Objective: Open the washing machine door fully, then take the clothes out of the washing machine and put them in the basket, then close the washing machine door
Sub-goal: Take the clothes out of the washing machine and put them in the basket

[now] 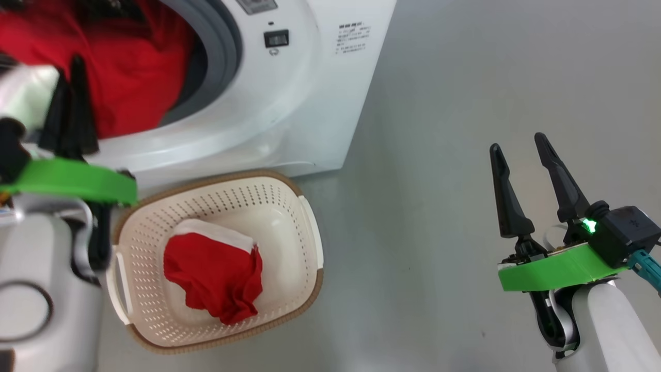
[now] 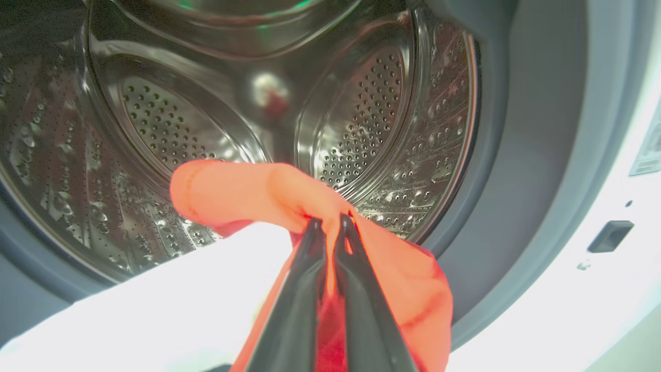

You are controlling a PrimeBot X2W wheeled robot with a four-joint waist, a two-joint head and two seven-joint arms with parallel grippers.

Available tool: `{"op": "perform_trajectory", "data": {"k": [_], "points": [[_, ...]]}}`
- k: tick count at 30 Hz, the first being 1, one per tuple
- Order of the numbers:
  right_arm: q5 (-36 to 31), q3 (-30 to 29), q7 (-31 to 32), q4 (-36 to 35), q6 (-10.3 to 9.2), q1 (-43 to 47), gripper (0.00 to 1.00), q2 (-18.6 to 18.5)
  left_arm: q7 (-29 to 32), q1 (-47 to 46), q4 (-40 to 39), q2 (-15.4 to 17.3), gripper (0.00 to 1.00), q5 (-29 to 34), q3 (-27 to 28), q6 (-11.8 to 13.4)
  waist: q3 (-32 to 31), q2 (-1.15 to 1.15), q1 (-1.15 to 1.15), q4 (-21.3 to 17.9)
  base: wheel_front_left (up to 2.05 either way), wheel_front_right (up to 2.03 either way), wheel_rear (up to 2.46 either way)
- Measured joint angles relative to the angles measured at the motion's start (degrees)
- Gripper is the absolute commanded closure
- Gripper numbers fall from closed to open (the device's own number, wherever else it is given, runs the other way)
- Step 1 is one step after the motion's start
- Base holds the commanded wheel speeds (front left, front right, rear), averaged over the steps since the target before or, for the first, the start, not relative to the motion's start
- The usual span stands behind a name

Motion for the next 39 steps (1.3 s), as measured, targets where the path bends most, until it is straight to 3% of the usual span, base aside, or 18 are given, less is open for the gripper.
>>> {"op": "perform_trajectory", "data": {"k": [13,26,39], "points": [[-0.1,-0.5,0.0,0.6,0.0,3.0,0.0,0.0,0.0,14.7,-10.5,-2.8,1.0,1.8,0.3,0.7,-6.3,0.0,0.0,1.6,0.0,0.0,0.0],[-0.2,-0.6,0.0,1.1,0.0,6.1,0.0,0.0,1.0,24.3,-18.3,-3.6,1.0,3.2,-2.2,2.3,-12.3,0.0,0.0,2.6,0.0,0.0,0.0],[-0.2,-0.9,0.0,0.0,0.0,7.1,0.0,0.0,4.6,30.5,-28.3,-4.7,1.0,2.9,-3.7,4.3,-12.7,0.0,0.0,3.2,0.0,0.0,0.0]]}}
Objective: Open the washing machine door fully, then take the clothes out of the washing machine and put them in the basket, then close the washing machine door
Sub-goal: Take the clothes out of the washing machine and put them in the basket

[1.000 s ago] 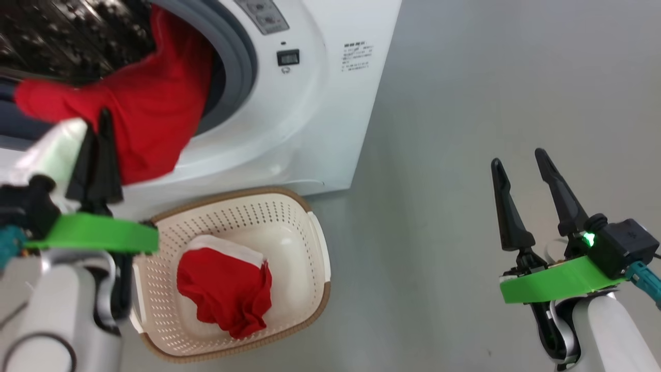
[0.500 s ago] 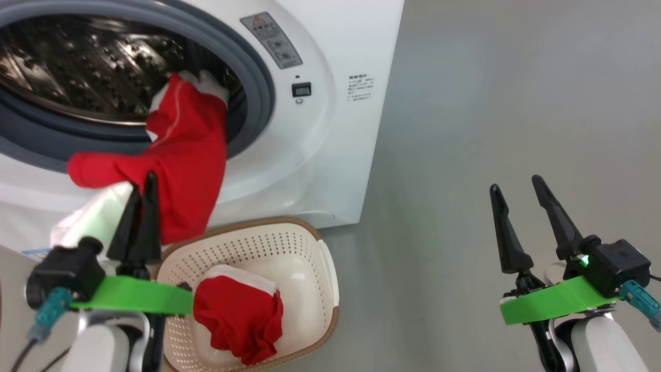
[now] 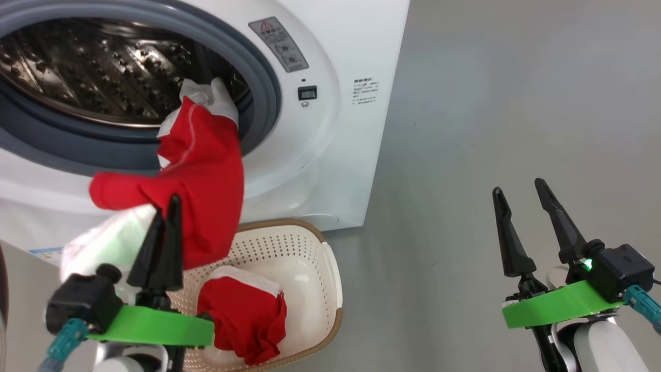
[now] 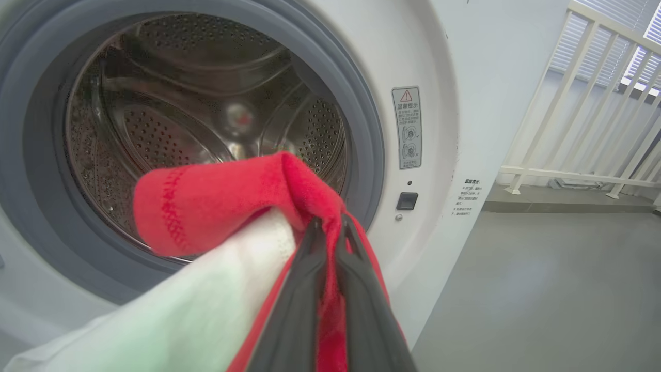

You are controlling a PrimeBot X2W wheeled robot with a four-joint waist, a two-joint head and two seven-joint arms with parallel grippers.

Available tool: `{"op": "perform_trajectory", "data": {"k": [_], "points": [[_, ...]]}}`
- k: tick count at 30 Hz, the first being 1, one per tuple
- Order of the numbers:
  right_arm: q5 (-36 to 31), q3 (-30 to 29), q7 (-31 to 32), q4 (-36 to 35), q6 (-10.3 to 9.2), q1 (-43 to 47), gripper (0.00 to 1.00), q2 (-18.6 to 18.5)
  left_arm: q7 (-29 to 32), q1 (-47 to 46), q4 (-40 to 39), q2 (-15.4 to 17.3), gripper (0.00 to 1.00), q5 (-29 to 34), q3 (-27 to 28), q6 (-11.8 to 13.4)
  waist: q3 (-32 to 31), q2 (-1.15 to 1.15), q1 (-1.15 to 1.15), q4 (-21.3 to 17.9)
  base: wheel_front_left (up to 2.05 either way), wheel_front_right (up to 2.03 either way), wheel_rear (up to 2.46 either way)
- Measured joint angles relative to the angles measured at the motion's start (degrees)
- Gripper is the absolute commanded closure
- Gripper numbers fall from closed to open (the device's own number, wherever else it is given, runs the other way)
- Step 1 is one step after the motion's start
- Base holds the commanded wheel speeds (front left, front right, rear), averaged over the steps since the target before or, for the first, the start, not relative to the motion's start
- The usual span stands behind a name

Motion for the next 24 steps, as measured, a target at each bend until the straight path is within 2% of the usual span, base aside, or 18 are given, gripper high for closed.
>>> {"op": "perform_trajectory", "data": {"k": [6,19,24], "points": [[0.0,0.2,0.0,-0.1,0.0,-0.1,0.0,0.0,0.8,0.3,4.3,-0.8,1.0,-1.9,-1.1,-0.5,1.6,0.0,0.0,0.2,0.0,0.0,0.0],[0.0,1.0,0.0,0.0,0.0,-2.3,0.0,0.0,2.9,-8.8,26.6,-3.3,1.0,-5.9,-5.3,-5.9,6.3,0.0,0.0,-0.1,0.0,0.0,0.0],[0.0,1.2,0.0,-0.1,0.0,-3.3,0.0,0.0,3.1,-13.7,35.4,-3.9,1.0,-6.8,-6.7,-6.8,8.6,0.0,0.0,-0.5,0.0,0.0,0.0]]}}
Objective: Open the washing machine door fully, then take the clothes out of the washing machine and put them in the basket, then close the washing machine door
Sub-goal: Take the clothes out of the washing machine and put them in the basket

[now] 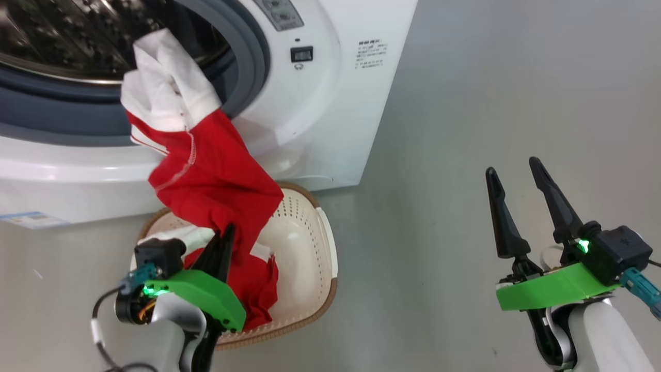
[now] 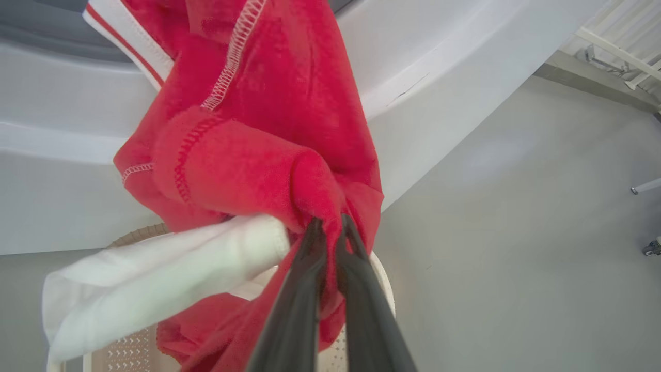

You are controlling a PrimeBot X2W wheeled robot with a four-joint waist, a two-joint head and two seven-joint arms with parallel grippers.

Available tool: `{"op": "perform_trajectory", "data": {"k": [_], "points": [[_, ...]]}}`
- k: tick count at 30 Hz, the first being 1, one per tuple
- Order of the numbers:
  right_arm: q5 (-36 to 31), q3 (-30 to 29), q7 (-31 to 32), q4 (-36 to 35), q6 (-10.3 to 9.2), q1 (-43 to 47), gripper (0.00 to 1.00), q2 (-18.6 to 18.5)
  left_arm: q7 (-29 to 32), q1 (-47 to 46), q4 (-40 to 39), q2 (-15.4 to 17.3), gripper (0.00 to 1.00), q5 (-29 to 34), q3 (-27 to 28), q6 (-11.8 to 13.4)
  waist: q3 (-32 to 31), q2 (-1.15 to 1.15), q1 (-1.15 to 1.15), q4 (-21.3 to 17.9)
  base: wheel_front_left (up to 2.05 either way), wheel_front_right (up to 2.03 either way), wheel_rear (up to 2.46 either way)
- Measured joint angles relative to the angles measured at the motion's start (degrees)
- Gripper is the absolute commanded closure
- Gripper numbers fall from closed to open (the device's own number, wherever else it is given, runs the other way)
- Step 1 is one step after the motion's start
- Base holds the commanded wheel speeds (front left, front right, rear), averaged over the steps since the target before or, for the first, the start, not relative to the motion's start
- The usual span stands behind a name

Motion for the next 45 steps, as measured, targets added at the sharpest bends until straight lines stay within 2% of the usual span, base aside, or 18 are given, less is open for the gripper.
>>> {"op": "perform_trajectory", "data": {"k": [6,21,26,32,42,43,44,45], "points": [[0.0,1.0,0.0,0.0,0.0,-1.8,0.0,0.0,-0.4,-5.5,12.3,-0.3,1.0,-1.5,-0.8,-1.4,3.0,0.0,0.0,-0.7,0.0,0.0,0.0],[0.1,1.6,0.0,-0.6,0.0,-4.1,0.0,0.0,-2.3,-14.0,30.4,-0.4,1.0,-3.7,-2.8,-2.3,9.1,0.0,0.0,-2.6,0.0,0.0,0.0],[0.1,2.2,0.0,-0.7,0.0,-4.9,0.0,0.0,-2.5,-16.0,34.0,-0.4,1.0,-4.5,-3.9,-2.4,11.1,0.0,0.0,-3.2,0.0,0.0,0.0],[0.1,2.6,0.0,-0.9,0.0,-5.4,0.0,-0.1,-0.1,-16.7,36.8,-0.2,1.0,-6.5,-4.9,-2.4,13.1,0.0,0.0,-4.0,0.0,0.0,0.0],[0.1,2.8,0.0,-0.9,0.0,-6.5,0.0,-0.1,0.7,-16.7,38.6,0.3,1.0,-7.8,-5.5,-2.4,14.8,0.0,0.0,-5.2,0.0,0.0,0.0],[0.1,2.9,0.0,-0.9,0.0,-6.5,0.0,-0.1,0.8,-16.7,38.7,0.4,0.96,-7.8,-5.7,-2.4,14.9,0.0,0.0,-5.2,0.0,0.0,0.0],[0.1,2.9,0.0,-0.9,0.0,-6.5,0.0,-0.1,0.8,-16.7,38.7,0.5,0.78,-7.8,-5.8,-2.4,14.9,0.0,0.0,-5.3,0.0,0.0,0.0],[0.1,2.9,0.0,-0.9,0.0,-6.5,0.0,-0.1,0.8,-16.7,38.8,0.6,0.67,-7.8,-5.9,-2.4,14.8,0.0,0.0,-5.3,0.0,0.0,0.0]]}}
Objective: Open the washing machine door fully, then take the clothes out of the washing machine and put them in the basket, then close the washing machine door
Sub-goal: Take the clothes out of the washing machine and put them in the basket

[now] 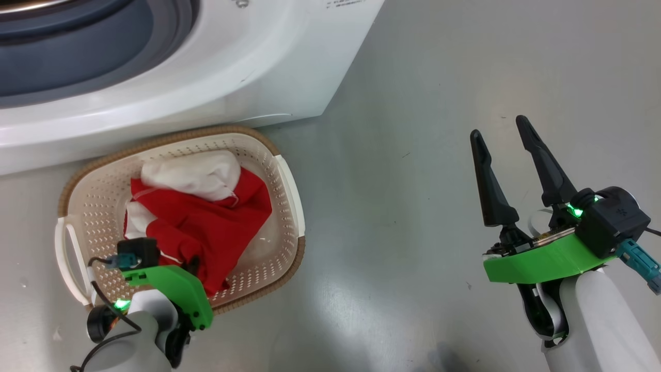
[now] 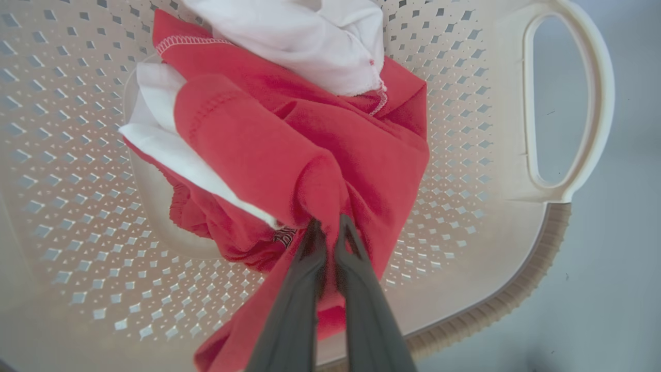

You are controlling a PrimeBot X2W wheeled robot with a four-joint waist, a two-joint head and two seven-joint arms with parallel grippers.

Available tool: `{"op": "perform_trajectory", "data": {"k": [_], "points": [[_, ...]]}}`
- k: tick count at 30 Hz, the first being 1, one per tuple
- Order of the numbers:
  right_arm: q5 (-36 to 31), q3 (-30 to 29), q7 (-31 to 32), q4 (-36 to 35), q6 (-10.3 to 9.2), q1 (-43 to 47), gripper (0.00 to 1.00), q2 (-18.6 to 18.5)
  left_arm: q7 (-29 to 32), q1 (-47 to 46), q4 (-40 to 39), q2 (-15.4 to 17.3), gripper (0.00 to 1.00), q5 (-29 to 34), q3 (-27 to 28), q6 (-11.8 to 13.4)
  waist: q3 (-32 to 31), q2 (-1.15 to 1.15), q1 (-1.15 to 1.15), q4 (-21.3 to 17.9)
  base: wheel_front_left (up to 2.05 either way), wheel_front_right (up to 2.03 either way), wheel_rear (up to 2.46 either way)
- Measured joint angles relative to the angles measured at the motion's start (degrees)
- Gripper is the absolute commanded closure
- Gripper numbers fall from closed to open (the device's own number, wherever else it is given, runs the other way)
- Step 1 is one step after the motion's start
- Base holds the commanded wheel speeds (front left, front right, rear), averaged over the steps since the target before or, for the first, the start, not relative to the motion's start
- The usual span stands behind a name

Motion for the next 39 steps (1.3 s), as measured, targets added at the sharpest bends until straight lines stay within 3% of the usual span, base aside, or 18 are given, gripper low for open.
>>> {"op": "perform_trajectory", "data": {"k": [2,3,4,5,17,26,39], "points": [[0.0,0.0,0.0,0.0,0.0,0.0,0.0,0.0,0.0,0.0,0.1,0.1,0.49,0.0,0.0,0.0,-0.1,0.0,0.0,0.0,0.0,0.0,0.0],[0.0,0.0,0.0,0.0,0.0,0.0,0.0,0.0,0.0,0.0,0.2,0.3,0.21,-0.1,-0.1,0.0,-0.1,0.0,0.0,0.1,0.0,0.0,0.0],[0.0,0.0,0.0,0.1,0.0,0.0,0.0,0.0,0.0,0.0,0.2,0.4,0.02,-0.4,-0.1,0.0,-0.2,0.0,0.0,0.1,0.0,0.0,0.0],[0.0,0.0,0.0,0.1,0.0,0.0,0.0,0.0,-0.1,-0.1,0.3,0.4,0.0,-0.6,-0.1,0.0,-0.3,0.0,0.0,0.1,0.0,0.0,0.0],[0.0,-0.3,0.0,1.5,0.0,0.0,0.0,0.0,-4.5,-1.2,-0.1,0.0,0.0,-1.4,-1.6,0.0,-3.4,0.0,0.0,1.4,0.0,0.0,0.0],[-0.5,-1.5,0.0,1.8,0.0,0.0,0.0,0.0,-8.1,-0.9,-6.7,0.0,0.0,-2.2,-2.1,0.0,-6.5,0.0,0.0,2.9,0.0,0.0,0.0],[-1.5,-2.5,0.0,2.7,0.0,0.8,0.0,-0.1,-8.3,9.1,-33.9,0.3,0.0,4.0,5.4,0.2,-11.6,0.0,0.0,5.1,0.0,0.0,0.0]]}}
